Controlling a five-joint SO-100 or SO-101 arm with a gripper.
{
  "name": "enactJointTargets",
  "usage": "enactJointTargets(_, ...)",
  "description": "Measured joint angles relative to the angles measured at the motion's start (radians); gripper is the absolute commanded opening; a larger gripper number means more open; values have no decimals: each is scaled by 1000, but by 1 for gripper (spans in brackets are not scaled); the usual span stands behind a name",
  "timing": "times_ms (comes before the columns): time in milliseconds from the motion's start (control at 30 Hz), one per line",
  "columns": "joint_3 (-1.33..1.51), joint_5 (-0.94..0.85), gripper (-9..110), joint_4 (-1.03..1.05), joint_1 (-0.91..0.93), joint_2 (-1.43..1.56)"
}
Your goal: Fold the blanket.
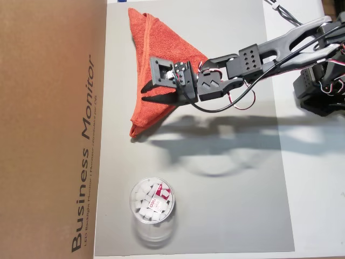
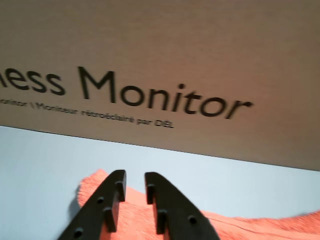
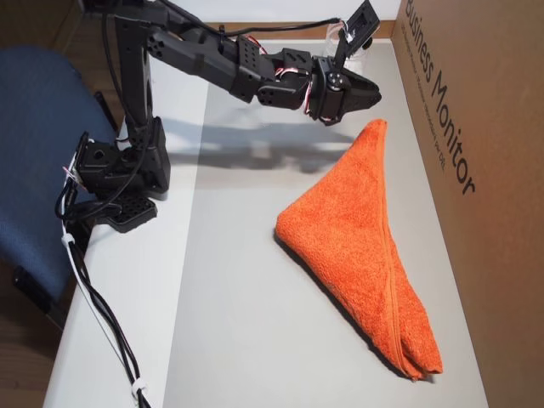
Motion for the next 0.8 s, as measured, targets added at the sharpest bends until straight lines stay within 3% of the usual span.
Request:
enactJointTargets(500,341,6,0,2,235,383)
enactJointTargets(800,376,8,0,184,367,529)
